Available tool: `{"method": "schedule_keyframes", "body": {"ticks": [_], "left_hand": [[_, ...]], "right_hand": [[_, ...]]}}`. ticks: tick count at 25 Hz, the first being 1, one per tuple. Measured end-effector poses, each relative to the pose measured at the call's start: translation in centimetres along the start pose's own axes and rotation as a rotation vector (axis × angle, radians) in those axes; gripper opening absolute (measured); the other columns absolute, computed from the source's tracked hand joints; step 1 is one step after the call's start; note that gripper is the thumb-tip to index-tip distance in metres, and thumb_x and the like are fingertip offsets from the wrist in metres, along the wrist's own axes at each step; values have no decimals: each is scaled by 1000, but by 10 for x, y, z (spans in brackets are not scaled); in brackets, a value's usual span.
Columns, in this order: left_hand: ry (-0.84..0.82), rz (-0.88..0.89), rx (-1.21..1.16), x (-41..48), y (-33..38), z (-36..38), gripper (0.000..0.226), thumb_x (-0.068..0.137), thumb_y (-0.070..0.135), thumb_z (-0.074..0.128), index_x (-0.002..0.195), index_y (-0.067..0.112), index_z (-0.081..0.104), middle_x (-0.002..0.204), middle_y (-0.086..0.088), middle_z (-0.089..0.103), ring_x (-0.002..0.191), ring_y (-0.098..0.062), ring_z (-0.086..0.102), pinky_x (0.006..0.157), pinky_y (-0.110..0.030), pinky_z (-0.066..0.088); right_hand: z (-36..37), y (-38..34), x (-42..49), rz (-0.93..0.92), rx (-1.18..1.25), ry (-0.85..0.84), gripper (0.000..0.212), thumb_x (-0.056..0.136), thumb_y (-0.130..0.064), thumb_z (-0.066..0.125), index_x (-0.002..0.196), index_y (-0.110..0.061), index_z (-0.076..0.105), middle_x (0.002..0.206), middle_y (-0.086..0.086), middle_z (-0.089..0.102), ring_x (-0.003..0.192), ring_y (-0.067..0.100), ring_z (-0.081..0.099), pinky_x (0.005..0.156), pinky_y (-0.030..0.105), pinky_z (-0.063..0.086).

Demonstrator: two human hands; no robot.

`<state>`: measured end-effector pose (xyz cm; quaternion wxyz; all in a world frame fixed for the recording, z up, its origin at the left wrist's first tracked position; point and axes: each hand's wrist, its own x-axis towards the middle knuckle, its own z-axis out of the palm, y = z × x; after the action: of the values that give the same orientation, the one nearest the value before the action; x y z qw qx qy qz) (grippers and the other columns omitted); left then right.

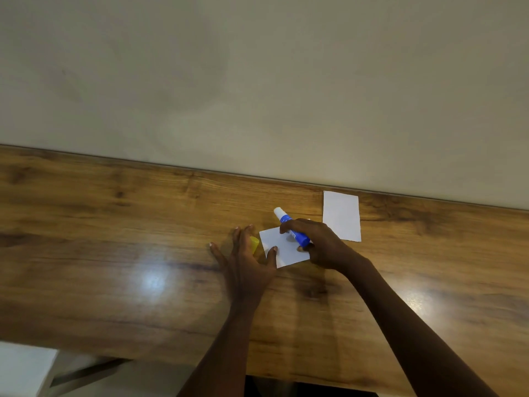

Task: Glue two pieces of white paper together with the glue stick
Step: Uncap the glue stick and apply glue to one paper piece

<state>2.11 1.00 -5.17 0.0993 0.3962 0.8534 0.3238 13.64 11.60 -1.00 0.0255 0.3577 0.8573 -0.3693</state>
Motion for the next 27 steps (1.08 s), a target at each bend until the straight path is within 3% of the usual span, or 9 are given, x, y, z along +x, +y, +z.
{"method": "schedule_keyframes", "body": {"ticks": [1,3,5,7,11,14,17,21,27], "left_hand": [[-3,-1,4,0,0,0,62,72,37,67,126,15,45,137,-13,48,128,-30,44,112,-49,-11],[-5,2,2,-1,1,-1,62,72,35,67,126,14,45,136,-13,48,126,-31,45,112,-49,-11],[-4,12,5,-1,2,-2,61,72,34,68,125,14,45,135,-14,49,125,-33,47,112,-51,-10],[-3,17,11,-1,2,-2,60,72,34,67,125,14,45,135,-14,49,125,-33,47,112,-53,-8],[-11,20,17,-1,1,-3,62,73,37,66,127,15,44,136,-12,48,129,-30,41,112,-52,-9],[-15,30,15,-1,0,-2,63,73,37,65,127,14,42,136,-12,47,130,-30,41,111,-51,-11],[-15,29,9,-1,-1,-2,62,73,36,65,126,14,43,135,-12,49,128,-29,43,111,-51,-9],[-14,33,3,-1,-1,-3,62,72,36,65,126,15,43,135,-12,50,127,-28,44,110,-50,-11],[-24,37,22,-1,0,-3,62,73,36,66,127,15,43,135,-12,50,126,-29,45,111,-52,-9]], "right_hand": [[0,-1,0,-7,16,36,52,73,5,65,118,-17,49,133,12,50,116,28,48,96,34,38],[9,-10,-3,0,176,282,38,77,-8,65,114,-11,54,119,16,59,98,25,57,83,20,42],[23,-22,-6,48,526,533,30,86,-13,54,115,-8,54,99,16,64,74,15,57,64,8,45],[36,-32,-4,90,830,644,28,89,-9,46,117,-8,51,89,11,63,62,13,55,52,9,46],[47,-39,-2,198,970,763,26,76,5,61,101,-3,58,94,13,63,65,14,58,54,10,50],[47,-38,0,298,993,884,21,72,0,68,89,-7,57,84,8,61,67,12,58,56,11,50],[47,-40,7,281,885,857,16,76,-4,66,89,0,58,83,12,63,67,20,58,55,9,49],[52,-44,11,274,627,709,24,75,-16,69,94,0,63,81,11,66,72,16,57,73,24,46],[49,-37,6,236,537,664,29,75,-14,68,101,-2,62,89,13,68,75,14,55,69,15,43]]}}
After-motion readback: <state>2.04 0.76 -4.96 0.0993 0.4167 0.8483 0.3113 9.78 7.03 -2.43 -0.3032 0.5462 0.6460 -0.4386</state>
